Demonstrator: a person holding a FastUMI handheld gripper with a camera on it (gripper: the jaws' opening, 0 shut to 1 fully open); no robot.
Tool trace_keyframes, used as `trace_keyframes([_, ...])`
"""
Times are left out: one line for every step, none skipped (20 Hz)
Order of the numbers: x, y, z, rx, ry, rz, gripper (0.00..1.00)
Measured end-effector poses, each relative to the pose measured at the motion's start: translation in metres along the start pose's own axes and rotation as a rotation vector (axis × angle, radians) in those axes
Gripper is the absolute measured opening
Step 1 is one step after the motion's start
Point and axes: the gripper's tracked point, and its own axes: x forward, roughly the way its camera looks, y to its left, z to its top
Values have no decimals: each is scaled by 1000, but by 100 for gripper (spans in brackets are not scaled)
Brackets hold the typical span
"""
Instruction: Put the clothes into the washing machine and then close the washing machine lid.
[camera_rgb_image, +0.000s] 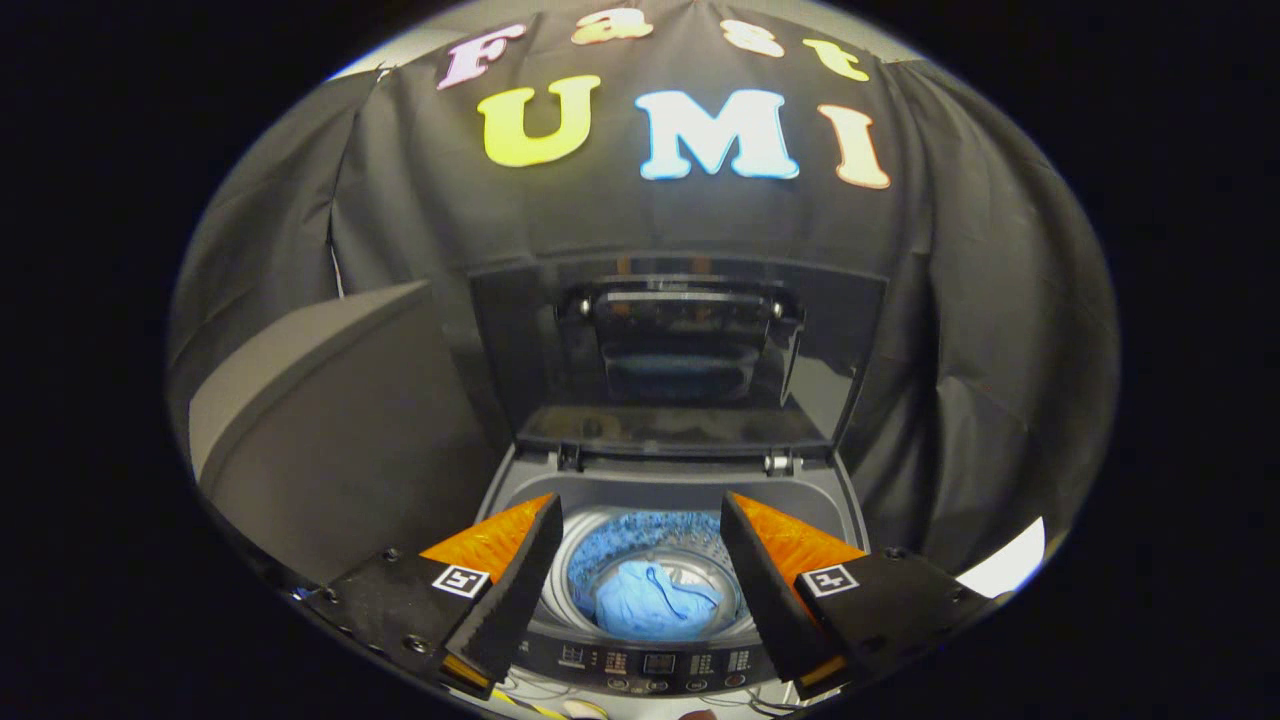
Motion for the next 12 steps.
trace_keyframes([-2, 0, 12, 10, -42, 3, 97])
trace_keyframes([-3, 0, 21, 18, -82, 6, 97])
trace_keyframes([-4, 0, 30, 23, -119, 8, 97])
trace_keyframes([-5, -1, 40, 23, -152, 9, 97])
trace_keyframes([-6, -1, 49, 20, -181, 8, 97])
trace_keyframes([-7, -2, 58, 13, -212, 5, 97])
trace_keyframes([-7, -4, 68, 5, -241, 1, 97])
trace_keyframes([-8, -4, 79, 1, -271, -4, 97])
trace_keyframes([-9, -4, 89, -2, -298, -7, 97])
trace_keyframes([-8, -5, 99, -5, -320, -9, 97])
trace_keyframes([-7, -4, 108, -9, -339, -11, 97])
trace_keyframes([-4, -3, 117, -15, -354, -12, 97])
